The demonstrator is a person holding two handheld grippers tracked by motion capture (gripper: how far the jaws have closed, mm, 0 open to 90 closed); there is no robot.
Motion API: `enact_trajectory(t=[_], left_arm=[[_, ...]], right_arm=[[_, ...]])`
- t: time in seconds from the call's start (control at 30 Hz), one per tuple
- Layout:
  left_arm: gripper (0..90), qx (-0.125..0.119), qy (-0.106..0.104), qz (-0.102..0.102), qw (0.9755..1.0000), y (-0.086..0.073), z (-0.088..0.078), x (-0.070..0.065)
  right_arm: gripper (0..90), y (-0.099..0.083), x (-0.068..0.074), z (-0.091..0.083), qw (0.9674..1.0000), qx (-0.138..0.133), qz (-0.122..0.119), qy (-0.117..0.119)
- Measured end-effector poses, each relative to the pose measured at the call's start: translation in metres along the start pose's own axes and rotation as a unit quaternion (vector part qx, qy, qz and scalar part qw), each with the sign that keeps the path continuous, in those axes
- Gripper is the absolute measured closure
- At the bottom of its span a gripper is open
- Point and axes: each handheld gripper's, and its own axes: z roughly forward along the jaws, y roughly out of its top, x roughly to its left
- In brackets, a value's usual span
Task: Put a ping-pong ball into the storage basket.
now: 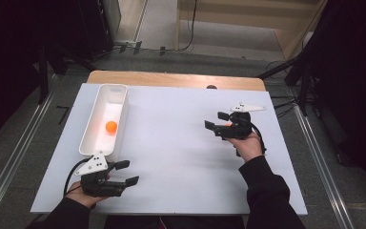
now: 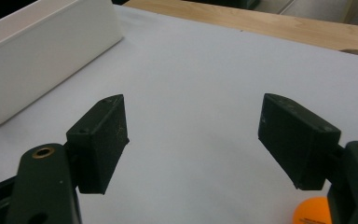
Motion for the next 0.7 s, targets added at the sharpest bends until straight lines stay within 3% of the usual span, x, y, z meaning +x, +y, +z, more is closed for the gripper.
enact_trajectory(t=[0.7], left_arm=[[31.4, 0.004, 0.001, 0.001, 1.0, 0.0, 0.0, -0.001]], right_arm=[[22.4, -0.008, -0.024, -0.008, 0.9982, -0.006, 0.022, -0.056]])
